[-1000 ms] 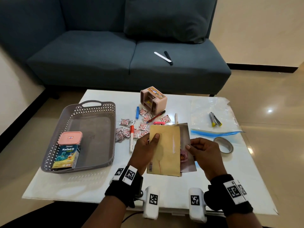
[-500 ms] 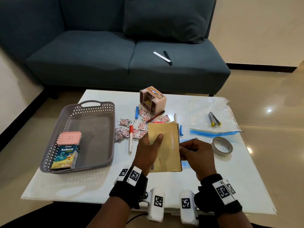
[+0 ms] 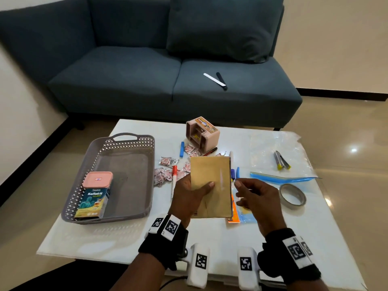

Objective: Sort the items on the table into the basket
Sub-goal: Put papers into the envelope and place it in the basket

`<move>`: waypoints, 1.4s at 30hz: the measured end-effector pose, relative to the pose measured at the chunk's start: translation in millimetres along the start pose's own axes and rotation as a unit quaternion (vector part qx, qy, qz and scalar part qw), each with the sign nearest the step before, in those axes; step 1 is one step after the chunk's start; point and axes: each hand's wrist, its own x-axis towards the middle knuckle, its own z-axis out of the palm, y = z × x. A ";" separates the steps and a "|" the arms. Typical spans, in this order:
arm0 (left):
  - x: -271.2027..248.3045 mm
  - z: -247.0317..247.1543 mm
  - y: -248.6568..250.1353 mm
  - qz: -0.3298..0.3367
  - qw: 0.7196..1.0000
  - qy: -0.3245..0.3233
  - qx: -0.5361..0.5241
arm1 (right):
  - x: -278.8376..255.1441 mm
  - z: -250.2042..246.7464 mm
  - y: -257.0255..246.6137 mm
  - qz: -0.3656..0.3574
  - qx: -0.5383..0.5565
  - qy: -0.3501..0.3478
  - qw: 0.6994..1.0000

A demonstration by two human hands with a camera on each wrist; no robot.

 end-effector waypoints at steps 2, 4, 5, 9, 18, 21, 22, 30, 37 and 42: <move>0.9 -2.7 5.9 0.006 1.000 -0.015 -0.006 | -0.3 4.8 -5.5 0.004 -0.016 -0.064 0.998; 2.5 -6.7 12.0 0.015 0.999 -0.024 0.023 | -1.2 15.3 -10.1 -0.014 -0.057 -0.094 0.994; 4.6 -11.2 14.7 0.021 0.999 -0.026 0.035 | -0.5 22.0 -12.3 -0.026 -0.074 -0.094 0.992; 15.1 -39.8 38.5 0.039 0.996 -0.059 0.050 | 10.7 47.3 -22.2 -0.030 -0.083 -0.098 0.991; 57.6 -213.2 89.3 0.053 0.943 0.003 0.328 | 62.9 174.8 -39.6 -0.003 -0.271 -0.167 0.948; 57.7 -265.7 78.9 0.065 0.856 0.010 0.512 | 68.9 226.9 -26.6 0.023 -0.333 -0.190 0.924; 55.8 -278.9 72.1 0.059 0.838 -0.010 0.543 | 67.8 242.8 -22.1 0.033 -0.344 -0.198 0.917; 43.2 -311.1 12.3 0.001 0.689 -0.217 0.692 | 50.9 334.5 33.3 0.055 -0.487 -0.279 0.826; 47.5 -295.3 20.2 -0.030 0.650 -0.302 0.697 | 42.3 345.1 49.1 0.052 -0.566 -0.308 0.763; 51.3 -265.9 12.2 -0.064 0.646 -0.326 0.687 | 40.9 346.1 47.0 0.018 -0.568 -0.304 0.765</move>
